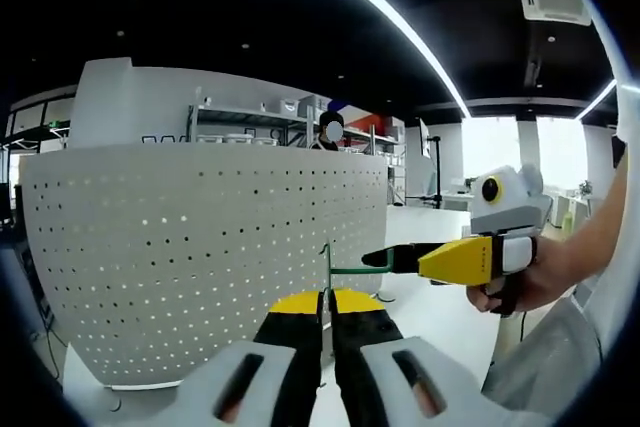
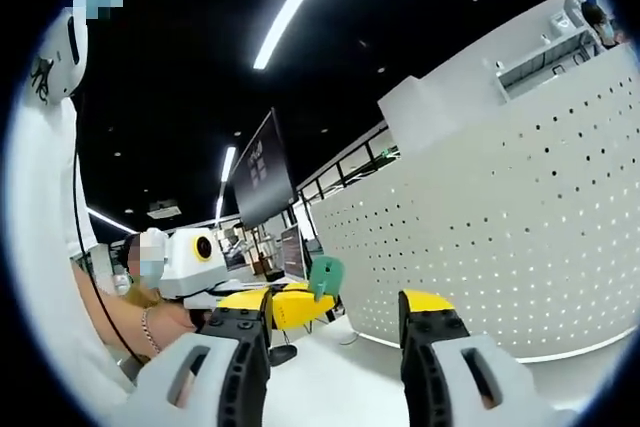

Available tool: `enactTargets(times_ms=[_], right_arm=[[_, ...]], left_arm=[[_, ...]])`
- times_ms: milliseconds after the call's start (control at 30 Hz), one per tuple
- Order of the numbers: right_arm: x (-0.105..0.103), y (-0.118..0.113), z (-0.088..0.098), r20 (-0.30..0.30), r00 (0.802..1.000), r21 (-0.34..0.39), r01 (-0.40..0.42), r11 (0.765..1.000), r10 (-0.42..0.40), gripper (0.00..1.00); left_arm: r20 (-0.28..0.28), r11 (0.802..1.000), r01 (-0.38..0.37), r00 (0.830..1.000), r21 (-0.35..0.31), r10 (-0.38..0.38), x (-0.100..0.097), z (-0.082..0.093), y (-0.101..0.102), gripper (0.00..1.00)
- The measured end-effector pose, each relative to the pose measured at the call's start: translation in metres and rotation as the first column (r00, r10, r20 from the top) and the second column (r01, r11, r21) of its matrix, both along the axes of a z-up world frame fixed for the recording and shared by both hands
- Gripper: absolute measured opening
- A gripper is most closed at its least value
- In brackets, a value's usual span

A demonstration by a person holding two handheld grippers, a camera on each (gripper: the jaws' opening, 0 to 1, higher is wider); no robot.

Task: Insert the hook assembly into the mounting plate slot until the hook locks in place.

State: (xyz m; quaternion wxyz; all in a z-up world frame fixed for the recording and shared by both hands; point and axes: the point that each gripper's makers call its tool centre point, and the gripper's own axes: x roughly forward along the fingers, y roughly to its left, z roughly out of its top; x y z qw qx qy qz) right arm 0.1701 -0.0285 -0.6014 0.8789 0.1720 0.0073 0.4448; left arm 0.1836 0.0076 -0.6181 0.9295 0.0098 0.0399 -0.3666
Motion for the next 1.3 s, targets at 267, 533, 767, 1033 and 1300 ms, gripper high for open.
enactTargets(times_ms=[267, 533, 767, 1033, 1300], right_arm=[[0.003, 0.008, -0.001, -0.006, 1.0, -0.007, -0.017, 1.0, 0.017, 0.39], [0.006, 0.013, -0.001, -0.027, 0.999, 0.003, -0.029, 1.0, 0.03, 0.3], [0.009, 0.017, -0.002, -0.026, 1.0, 0.006, -0.017, 1.0, 0.017, 0.22], [0.01, 0.02, -0.003, -0.028, 0.999, 0.01, -0.021, 1.0, 0.022, 0.13], [0.01, 0.021, -0.002, -0.027, 1.0, 0.017, -0.013, 1.0, 0.013, 0.1]], left_arm=[[-0.006, 1.0, 0.006, 1.0, -0.005, -0.006, 0.0, 0.0, -0.002, 0.01], [-0.005, 1.0, 0.003, 1.0, -0.003, -0.003, 0.002, 0.0, -0.001, 0.01], [-0.004, 1.0, 0.001, 1.0, -0.003, -0.001, 0.002, 0.0, -0.004, 0.01], [-0.004, 1.0, 0.002, 1.0, -0.006, -0.002, 0.001, 0.001, -0.004, 0.01], [-0.01, 1.0, -0.004, 1.0, -0.017, 0.004, 0.0, 0.0, -0.004, 0.01]])
